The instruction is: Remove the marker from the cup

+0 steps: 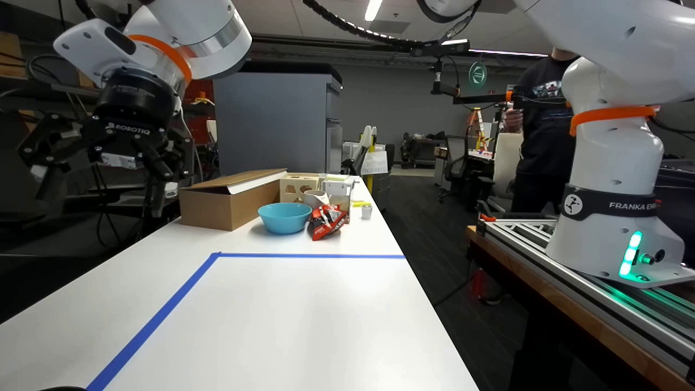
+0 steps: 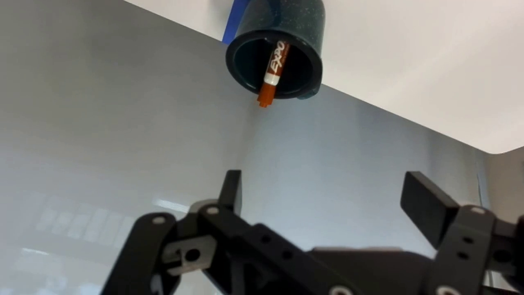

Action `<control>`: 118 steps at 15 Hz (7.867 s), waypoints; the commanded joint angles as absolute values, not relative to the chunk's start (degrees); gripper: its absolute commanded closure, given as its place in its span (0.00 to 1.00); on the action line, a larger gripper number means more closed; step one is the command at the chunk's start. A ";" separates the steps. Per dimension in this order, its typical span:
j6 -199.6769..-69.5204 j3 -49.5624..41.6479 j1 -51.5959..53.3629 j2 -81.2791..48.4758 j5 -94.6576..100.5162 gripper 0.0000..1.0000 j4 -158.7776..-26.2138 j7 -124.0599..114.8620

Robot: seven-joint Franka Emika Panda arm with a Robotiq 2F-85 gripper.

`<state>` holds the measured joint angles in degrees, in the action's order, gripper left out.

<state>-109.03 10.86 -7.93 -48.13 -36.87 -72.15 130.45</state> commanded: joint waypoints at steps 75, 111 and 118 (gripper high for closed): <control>-113.71 19.63 -2.25 -80.27 -41.46 0.54 -45.45 105.53; -139.19 21.25 -5.89 -47.02 -50.77 0.95 -90.55 101.96; -142.87 20.42 -5.50 -38.55 -56.48 0.95 -102.34 102.20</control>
